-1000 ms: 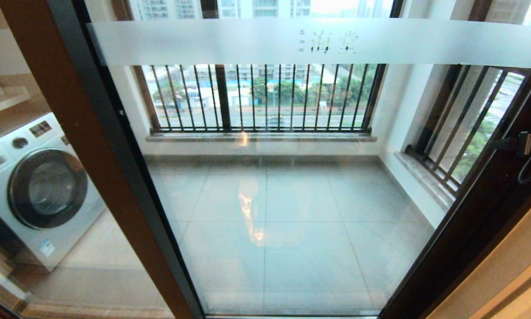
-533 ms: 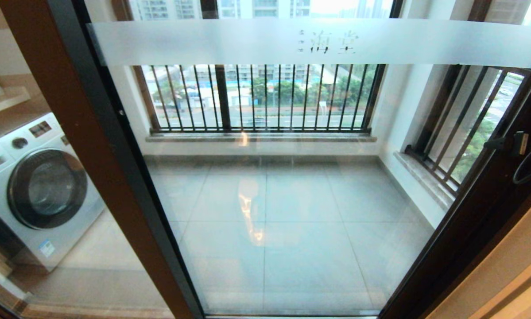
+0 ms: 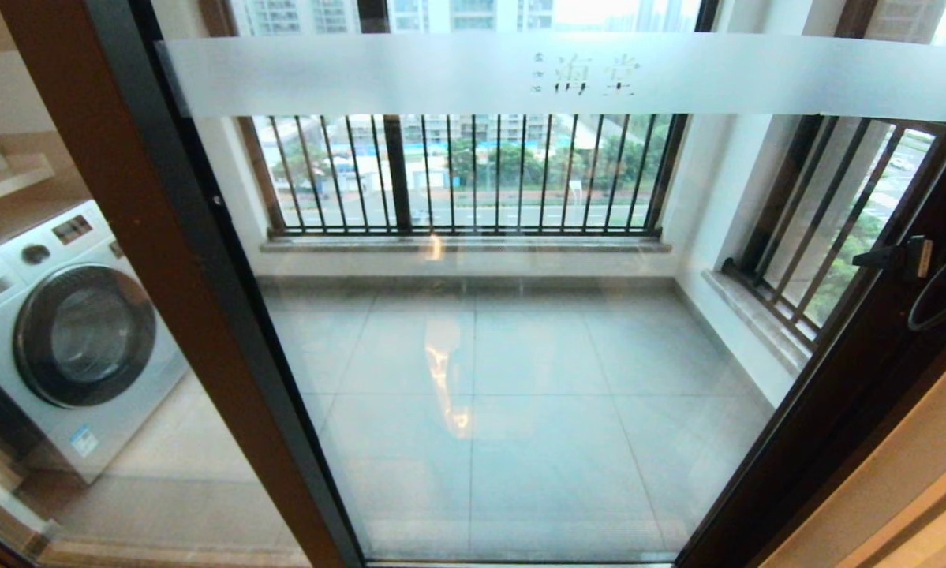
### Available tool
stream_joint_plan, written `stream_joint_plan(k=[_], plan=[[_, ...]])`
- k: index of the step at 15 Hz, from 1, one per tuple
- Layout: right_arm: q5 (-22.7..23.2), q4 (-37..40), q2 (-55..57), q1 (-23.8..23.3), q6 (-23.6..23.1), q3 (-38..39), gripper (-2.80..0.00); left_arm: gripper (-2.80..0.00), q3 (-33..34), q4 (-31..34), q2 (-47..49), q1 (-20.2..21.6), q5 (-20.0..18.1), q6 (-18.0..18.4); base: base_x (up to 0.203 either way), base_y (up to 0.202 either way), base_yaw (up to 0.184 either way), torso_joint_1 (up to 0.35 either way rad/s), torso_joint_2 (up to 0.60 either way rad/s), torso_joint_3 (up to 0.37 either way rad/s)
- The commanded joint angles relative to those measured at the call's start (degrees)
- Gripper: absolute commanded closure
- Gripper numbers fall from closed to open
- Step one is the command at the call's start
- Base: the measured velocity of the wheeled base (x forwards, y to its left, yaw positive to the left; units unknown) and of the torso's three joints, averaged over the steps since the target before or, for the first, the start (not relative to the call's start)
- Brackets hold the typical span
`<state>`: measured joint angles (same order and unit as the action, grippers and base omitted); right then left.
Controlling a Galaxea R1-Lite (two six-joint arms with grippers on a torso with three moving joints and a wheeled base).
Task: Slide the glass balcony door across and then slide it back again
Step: Open the slid door
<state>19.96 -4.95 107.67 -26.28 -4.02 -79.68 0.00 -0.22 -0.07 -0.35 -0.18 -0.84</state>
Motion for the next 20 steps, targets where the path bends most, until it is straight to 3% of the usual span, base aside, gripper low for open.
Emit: stream_joint_plan(k=[1,5,10,13,20], plan=[[0.08,-0.11,-0.75,-0.18,-0.09,0.31,-2.80,0.00,0.00,-0.04,0.07,0.00,0.01,-0.04,0.000,0.000,0.000,0.000,0.00,0.000],[0.54,-3.50,-4.22,-2.39,-0.42,5.88,-2.80,0.00,0.00,-0.04,0.07,0.00,0.01,-0.04,0.000,0.000,0.000,0.000,0.00,0.000],[1.86,-24.05,-5.09,-5.59,-0.16,18.46,-2.80,0.00,0.00,-0.04,0.07,0.00,0.01,-0.04,0.000,0.000,0.000,0.000,0.00,0.000],[4.46,-24.93,-5.45,-7.81,0.04,19.03,-2.80,0.00,0.00,-0.04,0.07,0.00,0.01,-0.04,0.000,0.000,0.000,0.000,0.00,0.000],[4.92,-24.80,-4.64,-6.28,0.45,17.85,-2.80,0.00,0.00,-0.04,0.07,0.00,0.01,-0.04,0.000,0.000,0.000,0.000,0.00,0.000]])
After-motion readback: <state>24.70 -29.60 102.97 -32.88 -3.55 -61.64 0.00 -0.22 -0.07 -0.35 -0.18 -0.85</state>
